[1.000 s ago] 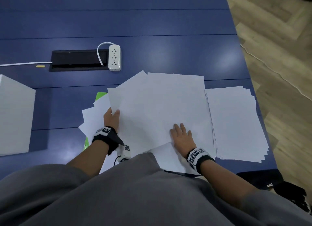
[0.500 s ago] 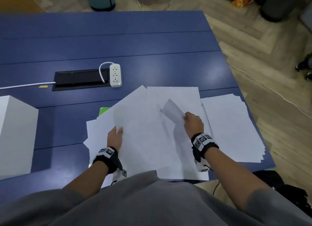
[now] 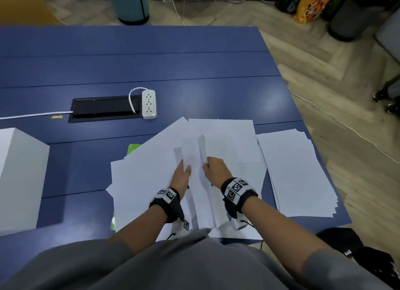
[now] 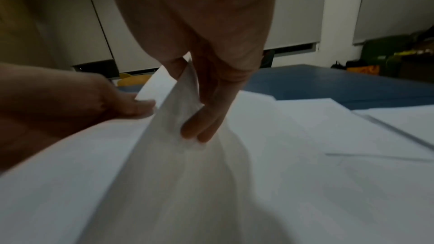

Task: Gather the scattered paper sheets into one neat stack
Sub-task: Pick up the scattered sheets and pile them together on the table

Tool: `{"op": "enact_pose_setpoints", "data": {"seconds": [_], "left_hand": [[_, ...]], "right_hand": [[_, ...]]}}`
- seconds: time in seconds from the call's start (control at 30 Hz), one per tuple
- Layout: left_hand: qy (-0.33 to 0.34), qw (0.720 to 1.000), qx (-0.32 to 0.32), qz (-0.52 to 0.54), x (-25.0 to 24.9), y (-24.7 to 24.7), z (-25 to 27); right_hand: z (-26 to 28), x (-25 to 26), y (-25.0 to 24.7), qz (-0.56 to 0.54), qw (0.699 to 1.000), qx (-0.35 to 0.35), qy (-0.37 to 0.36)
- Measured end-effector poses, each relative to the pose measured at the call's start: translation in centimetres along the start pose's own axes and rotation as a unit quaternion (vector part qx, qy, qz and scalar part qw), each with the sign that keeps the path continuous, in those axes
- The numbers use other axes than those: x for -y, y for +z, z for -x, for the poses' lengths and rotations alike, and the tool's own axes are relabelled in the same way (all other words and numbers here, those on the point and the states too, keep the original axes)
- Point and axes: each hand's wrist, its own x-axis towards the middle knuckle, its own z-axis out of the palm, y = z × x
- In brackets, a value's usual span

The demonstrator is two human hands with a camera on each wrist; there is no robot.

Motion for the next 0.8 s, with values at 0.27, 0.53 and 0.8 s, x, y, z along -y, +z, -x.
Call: {"op": "enact_pose_setpoints", "data": {"seconds": [0.27,0.53,0.8], "left_hand": [[-0.003,0.999,0.036,-0.014,-1.4,2.0,1.2],[0.066,0.977,-0.055,-0.194,2.1,3.9,-0.8],[0.071,0.961,-0.134,-0.231,3.3,4.2,-2.8]], "right_hand": [[-0.1,-1.3,-0.2,-0.279,0.949,0.137,0.057],[-1.4,-6.9,-2.8,-0.31,0.942,0.106,0.068],[-2.9,-15.9,-5.1,-0.157,0.982,-0.037,0.096]]}}
